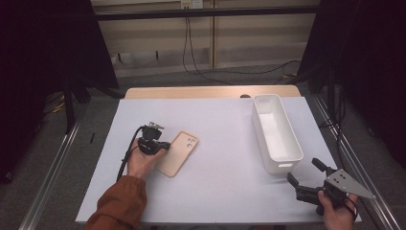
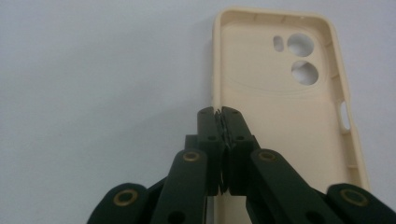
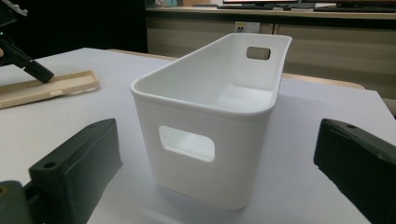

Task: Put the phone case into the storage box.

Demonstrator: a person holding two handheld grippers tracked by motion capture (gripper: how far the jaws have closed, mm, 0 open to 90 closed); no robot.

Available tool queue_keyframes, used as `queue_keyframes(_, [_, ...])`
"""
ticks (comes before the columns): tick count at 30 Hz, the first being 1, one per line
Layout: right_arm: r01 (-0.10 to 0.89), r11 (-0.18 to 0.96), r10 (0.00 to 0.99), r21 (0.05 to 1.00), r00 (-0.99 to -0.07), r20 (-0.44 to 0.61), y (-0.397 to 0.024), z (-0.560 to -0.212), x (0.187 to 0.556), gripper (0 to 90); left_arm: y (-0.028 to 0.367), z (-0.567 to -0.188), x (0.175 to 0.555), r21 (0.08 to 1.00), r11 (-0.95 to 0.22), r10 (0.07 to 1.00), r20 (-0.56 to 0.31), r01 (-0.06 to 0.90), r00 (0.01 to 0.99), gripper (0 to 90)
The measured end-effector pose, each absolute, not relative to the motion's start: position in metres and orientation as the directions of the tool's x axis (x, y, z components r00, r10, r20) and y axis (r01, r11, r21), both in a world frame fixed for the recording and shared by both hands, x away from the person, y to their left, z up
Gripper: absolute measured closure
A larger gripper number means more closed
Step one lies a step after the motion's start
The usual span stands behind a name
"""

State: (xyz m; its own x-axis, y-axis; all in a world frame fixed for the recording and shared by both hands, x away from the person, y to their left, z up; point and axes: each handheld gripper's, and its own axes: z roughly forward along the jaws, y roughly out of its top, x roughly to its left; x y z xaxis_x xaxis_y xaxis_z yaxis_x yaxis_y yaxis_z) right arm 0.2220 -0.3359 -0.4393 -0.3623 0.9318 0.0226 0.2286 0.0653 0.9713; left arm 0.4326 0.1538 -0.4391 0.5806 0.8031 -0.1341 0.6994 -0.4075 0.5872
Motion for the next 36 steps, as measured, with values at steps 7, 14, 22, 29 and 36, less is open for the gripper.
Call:
queue_keyframes(7, [0.229,0.066,0.932,0.971,-0.362,0.022,-0.336,-0.439,0.222,0.1,0.161,-0.432,0.429,0.616,-0.380,0.808,-0.143,0.690,0.572,87.8])
queue_keyframes(14, [0.227,0.066,0.931,0.972,-0.364,0.022,-0.335,-0.439,0.222,0.1,0.163,-0.425,0.423,0.663,-0.353,0.814,-0.130,0.660,0.566,87.8])
queue_keyframes(22, [0.229,0.061,0.933,0.971,-0.359,0.026,-0.336,-0.439,0.222,0.1,0.167,-0.419,0.414,0.728,-0.325,0.808,-0.119,0.604,0.577,87.8])
queue_keyframes(29, [0.230,0.064,0.933,0.971,-0.359,0.024,-0.336,-0.439,0.222,0.1,0.168,-0.416,0.409,0.764,-0.292,0.812,-0.120,0.576,0.571,87.8])
queue_keyframes(36, [0.233,0.061,0.936,0.970,-0.352,0.025,-0.336,-0.439,0.222,0.1,0.170,-0.410,0.400,0.806,-0.261,0.808,-0.118,0.531,0.577,87.8])
